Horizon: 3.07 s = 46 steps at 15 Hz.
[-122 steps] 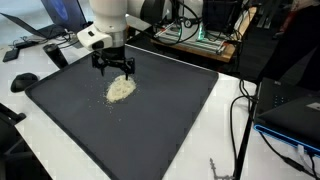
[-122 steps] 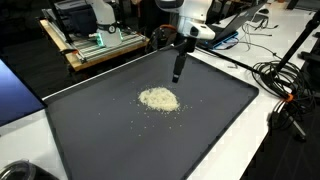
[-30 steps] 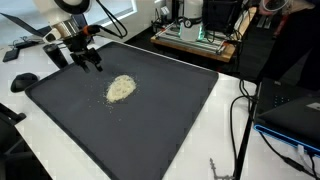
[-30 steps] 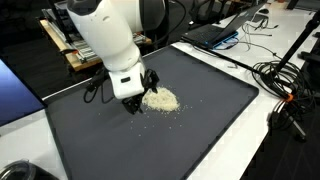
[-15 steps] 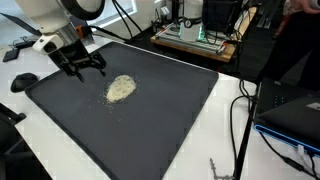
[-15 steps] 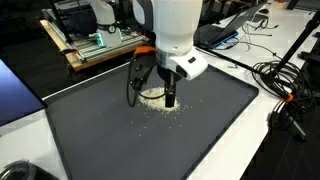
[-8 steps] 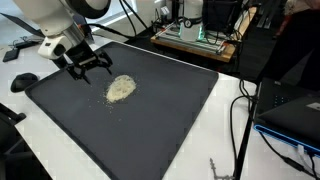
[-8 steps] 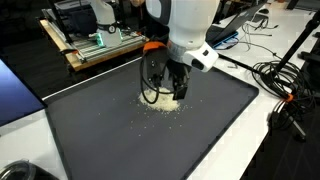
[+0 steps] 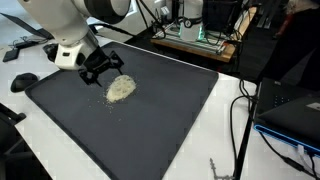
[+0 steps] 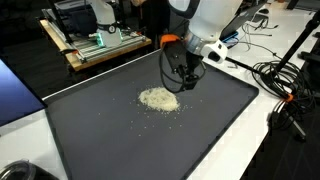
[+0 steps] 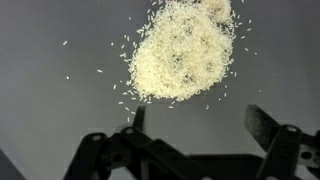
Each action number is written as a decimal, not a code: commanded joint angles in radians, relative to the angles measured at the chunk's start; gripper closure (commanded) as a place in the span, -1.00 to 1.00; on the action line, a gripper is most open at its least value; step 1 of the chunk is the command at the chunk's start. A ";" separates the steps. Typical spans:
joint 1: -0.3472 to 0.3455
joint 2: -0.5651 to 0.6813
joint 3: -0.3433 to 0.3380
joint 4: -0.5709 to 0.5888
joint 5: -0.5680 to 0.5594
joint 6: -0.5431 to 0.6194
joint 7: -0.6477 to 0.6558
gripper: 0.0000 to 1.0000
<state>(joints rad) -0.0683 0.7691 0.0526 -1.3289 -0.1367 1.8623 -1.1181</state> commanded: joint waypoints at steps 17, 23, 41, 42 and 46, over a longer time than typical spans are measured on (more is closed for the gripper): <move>0.188 -0.016 -0.024 -0.037 -0.189 -0.014 0.408 -1.00; 0.230 -0.035 -0.023 -0.095 -0.248 0.009 0.643 -1.00; 0.180 -0.494 -0.047 -0.854 -0.296 0.637 1.092 -1.00; 0.163 -0.520 -0.050 -0.902 -0.284 0.697 1.090 -1.00; 0.094 -0.593 -0.068 -1.059 -0.227 0.917 1.057 -1.00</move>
<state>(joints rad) 0.0682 0.2638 -0.0076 -2.2465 -0.4129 2.6427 -0.0412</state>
